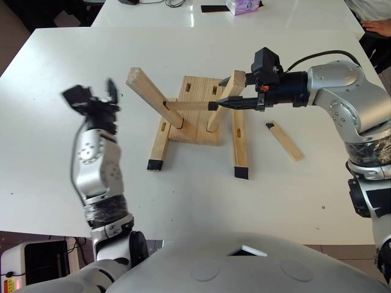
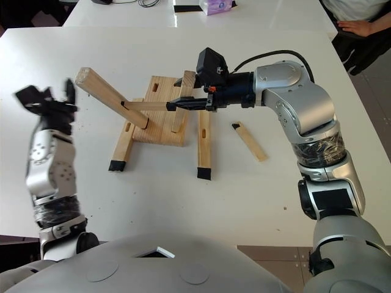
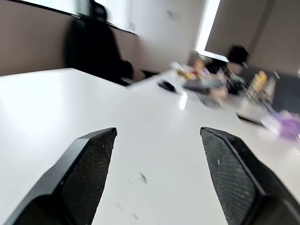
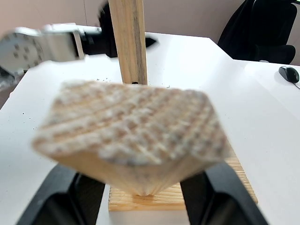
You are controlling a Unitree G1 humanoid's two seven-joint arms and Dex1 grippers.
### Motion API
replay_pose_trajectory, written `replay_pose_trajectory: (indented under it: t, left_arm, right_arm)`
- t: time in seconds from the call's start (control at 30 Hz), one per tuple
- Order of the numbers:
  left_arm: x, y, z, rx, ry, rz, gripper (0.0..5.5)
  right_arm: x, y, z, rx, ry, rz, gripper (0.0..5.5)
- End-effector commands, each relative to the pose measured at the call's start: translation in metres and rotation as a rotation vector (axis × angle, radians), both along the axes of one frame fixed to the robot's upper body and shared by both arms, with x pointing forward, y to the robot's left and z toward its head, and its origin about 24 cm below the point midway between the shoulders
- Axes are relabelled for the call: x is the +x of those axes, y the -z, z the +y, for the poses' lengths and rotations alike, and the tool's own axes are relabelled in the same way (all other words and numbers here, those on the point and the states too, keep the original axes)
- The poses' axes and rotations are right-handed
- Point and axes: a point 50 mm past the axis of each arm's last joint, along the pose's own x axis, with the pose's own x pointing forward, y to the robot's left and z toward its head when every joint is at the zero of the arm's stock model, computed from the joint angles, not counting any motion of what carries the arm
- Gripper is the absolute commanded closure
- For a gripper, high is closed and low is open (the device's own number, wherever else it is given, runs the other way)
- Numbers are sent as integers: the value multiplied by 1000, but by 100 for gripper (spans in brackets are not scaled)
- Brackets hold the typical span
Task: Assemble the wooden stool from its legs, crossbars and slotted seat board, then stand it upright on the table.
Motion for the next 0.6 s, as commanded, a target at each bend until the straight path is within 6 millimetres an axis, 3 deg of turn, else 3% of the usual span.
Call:
replay_pose_trajectory:
  t: [0.03,0.13,0.23,0.4,0.5,0.6]
  left_arm:
    - [-15,-72,-42,10,278,-268,263]
    - [-30,-88,-98,49,587,-273,304]
    - [-40,-73,-135,210,767,-112,354]
    - [-38,-49,-153,281,812,95,429]
    - [-33,-34,-151,301,772,180,488]
    - [-32,-31,-151,310,757,176,535]
  right_arm:
    - [1,24,-11,-86,82,79,346]
    - [0,25,-12,-86,91,80,346]
    - [1,26,-11,-85,90,78,346]
    - [0,25,-12,-79,98,78,346]
    - [0,25,-11,-76,95,77,346]
    - [0,25,-10,-75,91,74,346]
